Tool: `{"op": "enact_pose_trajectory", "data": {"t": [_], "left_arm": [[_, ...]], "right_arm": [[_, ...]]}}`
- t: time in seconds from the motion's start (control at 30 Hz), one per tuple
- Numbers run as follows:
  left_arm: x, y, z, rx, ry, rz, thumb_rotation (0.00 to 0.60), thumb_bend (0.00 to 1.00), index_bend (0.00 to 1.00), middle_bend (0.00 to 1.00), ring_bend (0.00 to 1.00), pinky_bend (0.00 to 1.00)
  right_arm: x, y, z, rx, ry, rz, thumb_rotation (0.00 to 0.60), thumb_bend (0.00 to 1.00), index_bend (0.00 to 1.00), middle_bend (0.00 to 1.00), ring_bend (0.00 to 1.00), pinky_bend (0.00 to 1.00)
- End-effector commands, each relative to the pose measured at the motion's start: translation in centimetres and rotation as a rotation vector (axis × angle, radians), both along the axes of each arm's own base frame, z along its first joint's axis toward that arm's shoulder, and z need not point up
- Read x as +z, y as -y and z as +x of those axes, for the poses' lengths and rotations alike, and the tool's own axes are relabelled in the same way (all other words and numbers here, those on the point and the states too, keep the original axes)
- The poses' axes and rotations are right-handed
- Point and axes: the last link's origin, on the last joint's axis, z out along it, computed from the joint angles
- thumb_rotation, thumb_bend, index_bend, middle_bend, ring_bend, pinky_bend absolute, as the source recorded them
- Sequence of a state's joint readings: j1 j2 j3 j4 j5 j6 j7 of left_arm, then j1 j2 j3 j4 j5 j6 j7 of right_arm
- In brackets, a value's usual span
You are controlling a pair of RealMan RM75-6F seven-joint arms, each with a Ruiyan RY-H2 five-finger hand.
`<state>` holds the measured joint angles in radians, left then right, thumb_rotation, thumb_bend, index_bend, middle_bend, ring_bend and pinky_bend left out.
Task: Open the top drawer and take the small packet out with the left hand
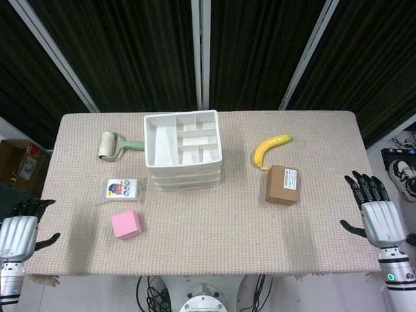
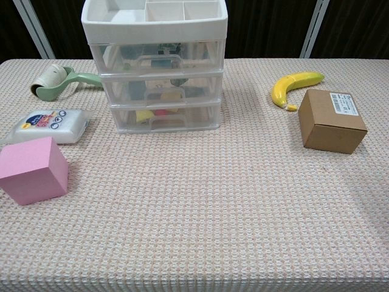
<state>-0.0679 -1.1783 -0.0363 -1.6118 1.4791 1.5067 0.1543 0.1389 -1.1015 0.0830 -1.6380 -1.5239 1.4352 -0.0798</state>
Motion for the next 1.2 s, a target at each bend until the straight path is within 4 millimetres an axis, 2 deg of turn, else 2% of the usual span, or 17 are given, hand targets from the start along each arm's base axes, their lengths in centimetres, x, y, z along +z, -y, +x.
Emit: {"op": "enact_pose_trajectory", "data": {"t": [0.03, 0.17, 0.33, 0.43, 0.53, 0.67, 0.83, 1.0, 1.1, 1.2], "left_arm": [[0.0, 0.0, 0.0, 0.001, -0.001, 0.001, 0.6, 0.1, 0.25, 0.29, 0.19, 0.21], [0.1, -0.1, 0.3, -0.01, -0.004, 0.0, 0.6, 0.1, 0.25, 0.29, 0.19, 0.21], [-0.1, -0.9, 2.0, -0.061, 0.029, -0.015, 0.6, 0.1, 0.25, 0.29, 0.21, 0.22], [-0.5, -2.0, 3.9, -0.123, 0.07, -0.032, 0.6, 0.12, 0.25, 0.31, 0.26, 0.28], [-1.6, -3.2, 6.5, -0.201, 0.128, -0.076, 0.6, 0.13, 0.27, 0.35, 0.33, 0.41], [-4.2, -4.7, 10.1, -0.277, 0.237, -0.208, 0.6, 0.15, 0.31, 0.45, 0.46, 0.62], [-8.5, -6.6, 14.8, -0.329, 0.358, -0.416, 0.6, 0.18, 0.35, 0.51, 0.53, 0.75], [-12.6, -8.5, 18.7, -0.314, 0.485, -0.531, 0.6, 0.2, 0.36, 0.56, 0.6, 0.88], [-14.8, -9.2, 20.6, -0.279, 0.6, -0.559, 0.6, 0.23, 0.34, 0.6, 0.66, 0.95], [-16.6, -9.6, 22.0, -0.246, 0.684, -0.564, 0.6, 0.26, 0.27, 0.65, 0.73, 1.0]], "right_arm": [[-0.1, 0.2, 0.2, 0.006, -0.002, 0.004, 0.6, 0.03, 0.0, 0.0, 0.0, 0.0], [0.0, 0.2, 0.3, 0.013, 0.0, 0.0, 0.6, 0.03, 0.0, 0.0, 0.0, 0.0], [0.6, -0.4, -0.1, 0.018, 0.003, -0.015, 0.6, 0.03, 0.0, 0.0, 0.0, 0.0], [1.2, -0.7, -0.1, 0.034, 0.005, -0.038, 0.6, 0.03, 0.0, 0.0, 0.0, 0.0], [1.6, -0.9, -0.1, 0.048, 0.009, -0.051, 0.6, 0.03, 0.0, 0.0, 0.0, 0.0], [1.7, -1.1, -0.4, 0.05, 0.013, -0.049, 0.6, 0.03, 0.0, 0.0, 0.0, 0.0], [1.7, -1.4, -0.7, 0.055, 0.024, -0.04, 0.6, 0.03, 0.0, 0.0, 0.0, 0.0], [1.9, -1.6, -1.0, 0.056, 0.031, -0.043, 0.6, 0.03, 0.0, 0.0, 0.0, 0.0], [1.9, -1.7, -1.2, 0.052, 0.03, -0.037, 0.6, 0.03, 0.0, 0.0, 0.0, 0.0], [1.8, -1.8, -1.3, 0.052, 0.03, -0.034, 0.6, 0.03, 0.0, 0.0, 0.0, 0.0]]}}
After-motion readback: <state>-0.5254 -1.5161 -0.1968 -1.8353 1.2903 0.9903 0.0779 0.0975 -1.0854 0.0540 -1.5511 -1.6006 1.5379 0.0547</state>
